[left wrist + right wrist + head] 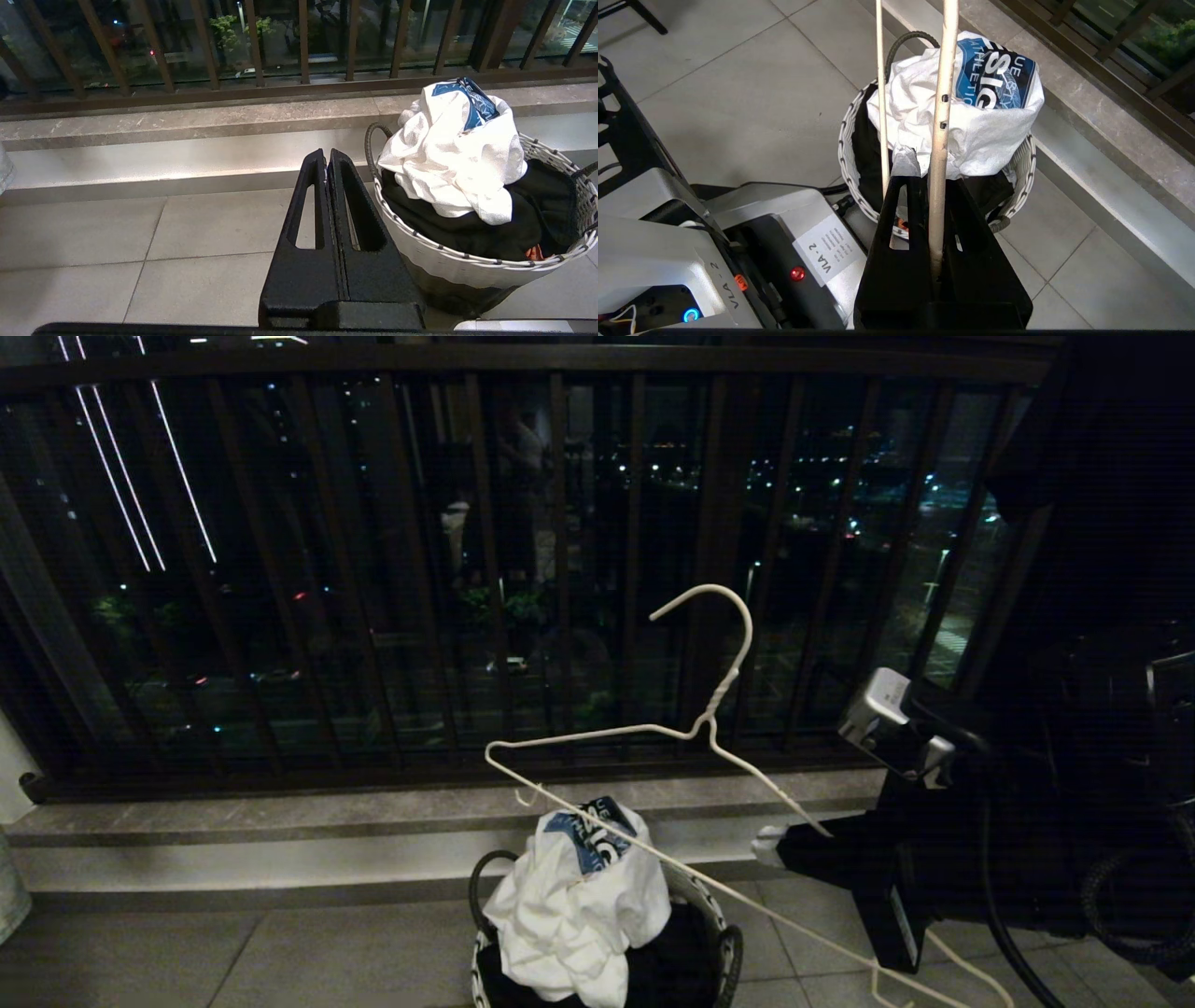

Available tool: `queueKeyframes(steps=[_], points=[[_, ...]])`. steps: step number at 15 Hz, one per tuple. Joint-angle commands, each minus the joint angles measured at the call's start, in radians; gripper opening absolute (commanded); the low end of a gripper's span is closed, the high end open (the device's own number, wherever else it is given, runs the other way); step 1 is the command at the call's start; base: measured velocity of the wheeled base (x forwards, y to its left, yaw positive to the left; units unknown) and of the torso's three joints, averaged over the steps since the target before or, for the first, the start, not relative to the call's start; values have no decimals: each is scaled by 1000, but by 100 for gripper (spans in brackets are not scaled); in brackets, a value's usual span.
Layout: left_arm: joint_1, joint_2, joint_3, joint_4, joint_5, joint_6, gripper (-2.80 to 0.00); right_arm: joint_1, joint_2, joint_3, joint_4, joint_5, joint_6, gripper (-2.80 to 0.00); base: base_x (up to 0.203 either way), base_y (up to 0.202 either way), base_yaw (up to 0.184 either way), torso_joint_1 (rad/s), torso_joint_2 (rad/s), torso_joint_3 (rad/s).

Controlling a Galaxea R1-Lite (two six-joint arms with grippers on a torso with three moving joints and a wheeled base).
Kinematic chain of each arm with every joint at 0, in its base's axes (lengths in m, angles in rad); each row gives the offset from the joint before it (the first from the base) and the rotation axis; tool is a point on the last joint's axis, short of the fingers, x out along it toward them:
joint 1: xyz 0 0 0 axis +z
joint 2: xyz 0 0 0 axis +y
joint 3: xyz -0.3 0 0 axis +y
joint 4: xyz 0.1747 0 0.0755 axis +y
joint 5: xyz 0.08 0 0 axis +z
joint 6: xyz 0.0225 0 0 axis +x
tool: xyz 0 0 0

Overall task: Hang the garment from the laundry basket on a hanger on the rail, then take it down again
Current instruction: Pick up clothes from the basket

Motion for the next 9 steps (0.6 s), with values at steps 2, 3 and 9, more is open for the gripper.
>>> queueKeyframes(steps=[2, 3, 9], points=[[0, 0, 1, 1, 0, 0, -280, 0, -11, -1, -1, 1, -1, -280, 0, 0, 0, 0, 0, 0], [0, 0, 1, 1, 0, 0, -280, 0, -19, -3, -1, 1, 0, -280, 0, 0, 0, 0, 0, 0], [0, 0, 0, 1, 0, 0, -280, -10, -21, -5, -1, 1, 1, -280, 0, 0, 0, 0, 0, 0]])
